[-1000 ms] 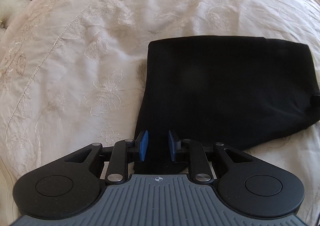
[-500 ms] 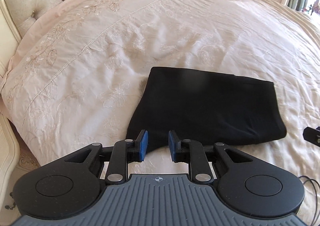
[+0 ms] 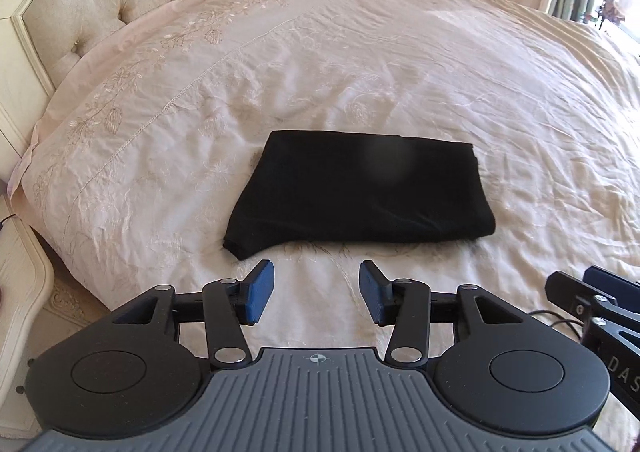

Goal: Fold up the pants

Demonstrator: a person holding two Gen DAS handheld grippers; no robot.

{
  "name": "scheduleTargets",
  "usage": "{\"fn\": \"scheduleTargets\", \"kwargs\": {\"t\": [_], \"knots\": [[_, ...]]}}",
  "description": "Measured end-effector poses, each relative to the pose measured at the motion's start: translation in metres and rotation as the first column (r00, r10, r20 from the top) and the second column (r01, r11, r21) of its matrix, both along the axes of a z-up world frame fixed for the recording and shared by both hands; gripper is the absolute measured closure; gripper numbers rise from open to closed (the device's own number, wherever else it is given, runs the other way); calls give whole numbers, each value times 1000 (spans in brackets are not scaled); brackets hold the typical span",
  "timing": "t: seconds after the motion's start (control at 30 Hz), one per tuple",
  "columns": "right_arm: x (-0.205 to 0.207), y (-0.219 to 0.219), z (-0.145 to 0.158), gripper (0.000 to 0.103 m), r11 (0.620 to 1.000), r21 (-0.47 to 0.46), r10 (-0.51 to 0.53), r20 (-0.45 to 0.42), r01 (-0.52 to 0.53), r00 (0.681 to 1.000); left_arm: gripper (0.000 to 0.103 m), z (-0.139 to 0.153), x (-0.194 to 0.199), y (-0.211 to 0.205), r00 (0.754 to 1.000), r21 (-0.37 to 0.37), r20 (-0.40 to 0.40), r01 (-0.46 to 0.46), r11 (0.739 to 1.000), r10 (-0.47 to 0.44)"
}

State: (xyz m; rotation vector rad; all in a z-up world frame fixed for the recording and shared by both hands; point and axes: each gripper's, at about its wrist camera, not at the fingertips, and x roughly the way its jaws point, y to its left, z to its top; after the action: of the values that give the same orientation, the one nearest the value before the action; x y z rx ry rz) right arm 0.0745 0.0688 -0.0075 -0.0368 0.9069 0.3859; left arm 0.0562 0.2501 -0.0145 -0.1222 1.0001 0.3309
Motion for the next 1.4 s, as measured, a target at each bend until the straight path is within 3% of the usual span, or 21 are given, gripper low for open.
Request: {"fn": "scheduleTargets", "kwargs": {"t": [0.3, 0.5, 1.4], "knots": [[-19, -13, 10, 63, 999, 33, -24, 16, 24, 1000, 54, 12, -17, -25, 999, 77, 21, 35, 996, -37], [-27, -19, 11, 63, 999, 34, -26, 19, 26, 999, 53, 13, -20, -29, 1000, 91, 12, 27, 996, -28], [-50, -32, 19, 61, 998, 36, -54, 43, 52, 998, 53, 10, -30, -32, 999, 61, -1, 34, 998, -34]]}}
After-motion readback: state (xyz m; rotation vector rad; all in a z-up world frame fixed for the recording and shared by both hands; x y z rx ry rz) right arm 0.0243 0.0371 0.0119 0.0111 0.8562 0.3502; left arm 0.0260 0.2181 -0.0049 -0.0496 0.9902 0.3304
